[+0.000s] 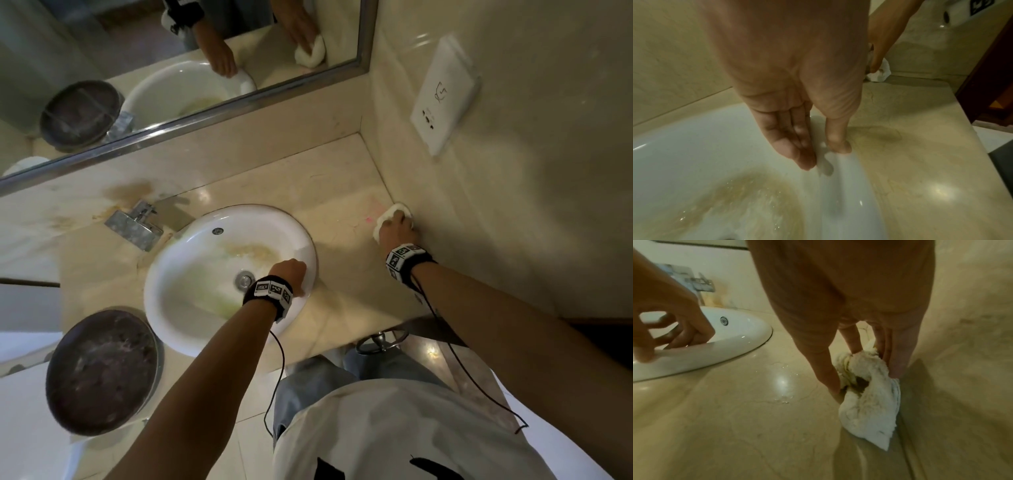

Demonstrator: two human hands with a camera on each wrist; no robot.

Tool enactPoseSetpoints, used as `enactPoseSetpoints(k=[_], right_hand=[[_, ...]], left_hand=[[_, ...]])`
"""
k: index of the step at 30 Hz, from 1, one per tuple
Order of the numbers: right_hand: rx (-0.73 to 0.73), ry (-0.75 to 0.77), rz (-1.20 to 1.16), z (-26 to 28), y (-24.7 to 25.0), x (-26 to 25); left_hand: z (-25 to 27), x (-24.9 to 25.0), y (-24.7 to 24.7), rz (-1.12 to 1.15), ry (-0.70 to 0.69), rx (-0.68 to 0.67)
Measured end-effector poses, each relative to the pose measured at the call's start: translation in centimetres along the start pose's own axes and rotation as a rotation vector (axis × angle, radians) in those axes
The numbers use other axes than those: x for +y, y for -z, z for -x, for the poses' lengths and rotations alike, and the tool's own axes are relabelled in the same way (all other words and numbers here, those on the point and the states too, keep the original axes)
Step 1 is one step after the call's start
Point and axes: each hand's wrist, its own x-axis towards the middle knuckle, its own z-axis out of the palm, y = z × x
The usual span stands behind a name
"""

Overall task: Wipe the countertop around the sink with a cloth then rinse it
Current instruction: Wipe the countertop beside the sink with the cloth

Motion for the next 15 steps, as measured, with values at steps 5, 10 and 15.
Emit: enactPoseSetpoints(k=[5, 10, 15], right_hand=[[-0.225, 0.075, -0.114, -0.5, 0.4, 0.4], [-0.489, 0.081, -0.236, -1.9, -0.1, 1.4], [-0.56, 0.021, -0.469, -3.1, -2.6, 2.9]], left_hand=[[0.6, -0.1, 0.0, 0.011, -0.009, -0.026], [0.8, -0.7, -0.1, 0.053, -0.014, -0.015], [0.5, -1.0, 0.5, 0.084, -0.011, -0.046]])
